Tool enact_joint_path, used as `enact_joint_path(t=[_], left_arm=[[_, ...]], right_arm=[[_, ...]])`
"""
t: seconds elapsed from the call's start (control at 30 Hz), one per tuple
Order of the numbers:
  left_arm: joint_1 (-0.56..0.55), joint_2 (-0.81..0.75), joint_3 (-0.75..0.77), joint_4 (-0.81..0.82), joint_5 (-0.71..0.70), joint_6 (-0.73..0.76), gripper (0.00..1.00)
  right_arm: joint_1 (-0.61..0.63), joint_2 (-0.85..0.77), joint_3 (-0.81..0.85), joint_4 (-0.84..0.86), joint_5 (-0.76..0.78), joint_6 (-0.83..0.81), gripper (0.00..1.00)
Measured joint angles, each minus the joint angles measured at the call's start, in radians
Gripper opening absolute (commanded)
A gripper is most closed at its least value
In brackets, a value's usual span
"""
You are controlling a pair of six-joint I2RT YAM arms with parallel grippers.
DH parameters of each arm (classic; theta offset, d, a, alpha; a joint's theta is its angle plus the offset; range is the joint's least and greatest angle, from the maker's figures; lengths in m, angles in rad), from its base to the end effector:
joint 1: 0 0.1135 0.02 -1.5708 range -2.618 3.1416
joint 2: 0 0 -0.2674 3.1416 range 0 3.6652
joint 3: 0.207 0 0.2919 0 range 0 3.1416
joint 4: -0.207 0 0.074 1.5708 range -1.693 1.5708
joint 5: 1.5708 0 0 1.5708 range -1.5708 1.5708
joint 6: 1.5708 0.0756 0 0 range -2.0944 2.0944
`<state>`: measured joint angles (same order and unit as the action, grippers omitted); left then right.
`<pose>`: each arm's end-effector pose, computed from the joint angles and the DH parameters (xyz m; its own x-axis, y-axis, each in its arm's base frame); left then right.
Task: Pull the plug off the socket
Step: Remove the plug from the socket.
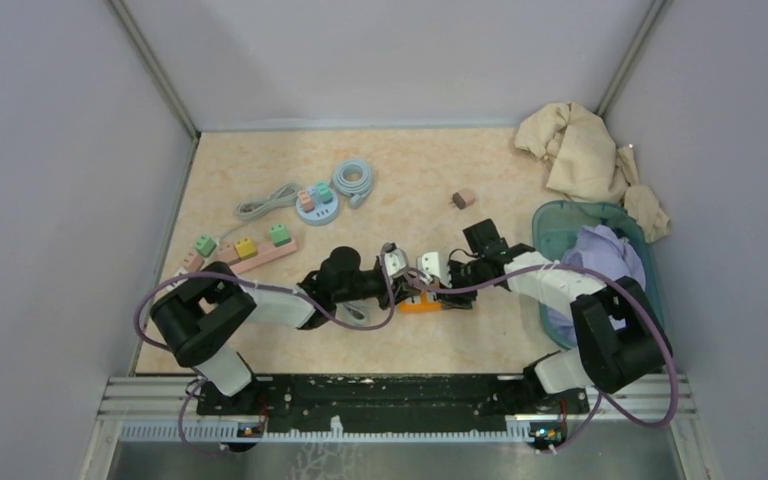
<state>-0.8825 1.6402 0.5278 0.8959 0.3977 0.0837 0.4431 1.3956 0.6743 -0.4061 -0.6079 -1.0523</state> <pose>0.2055 -0.2959 0.1198 -0.0564 0.1899 -0.9802 0.9604 0.2786 -0.0013 0.2398 0.1616 0.1103 0.0935 -0.7448 -0.6607 -0.9929 -0.0209 -0.1170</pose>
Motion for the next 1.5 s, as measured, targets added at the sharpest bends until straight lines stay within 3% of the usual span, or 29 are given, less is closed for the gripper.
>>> enact_joint_path(t=[0.17, 0.3, 0.43, 0.6, 0.7, 1.13, 1.4, 1.5], left_arm=[[-0.035, -0.023, 0.079, -0.187, -0.047, 0.131, 0.0], [-0.038, -0.023, 0.098, -0.227, -0.054, 0.146, 0.01], [-0.028, -0.021, 0.097, -0.21, -0.044, 0.087, 0.01], [0.011, -0.005, 0.031, -0.052, -0.045, -0.056, 0.0], [0.014, -0.005, 0.013, -0.013, -0.05, -0.069, 0.0], [-0.037, -0.051, 0.034, -0.145, -0.037, 0.228, 0.01], [0.03, -0.04, 0.048, -0.124, -0.014, -0.005, 0.0], [0.038, -0.039, 0.049, -0.121, 0.001, -0.023, 0.0]], right_arm=[[-0.001, 0.0, 0.0, 0.005, 0.016, 0.002, 0.0], [-0.001, 0.0, 0.0, 0.007, 0.023, 0.002, 0.0], [-0.001, 0.0, 0.001, 0.006, 0.024, 0.003, 0.0], [-0.001, 0.003, 0.002, 0.013, 0.021, 0.005, 0.0], [0.0, 0.005, 0.002, 0.018, 0.015, 0.006, 0.0], [0.0, 0.008, 0.001, 0.025, 0.014, 0.01, 0.0], [0.0, 0.008, 0.001, 0.031, 0.008, 0.016, 0.0], [0.0, 0.008, 0.001, 0.035, 0.004, 0.018, 0.0]])
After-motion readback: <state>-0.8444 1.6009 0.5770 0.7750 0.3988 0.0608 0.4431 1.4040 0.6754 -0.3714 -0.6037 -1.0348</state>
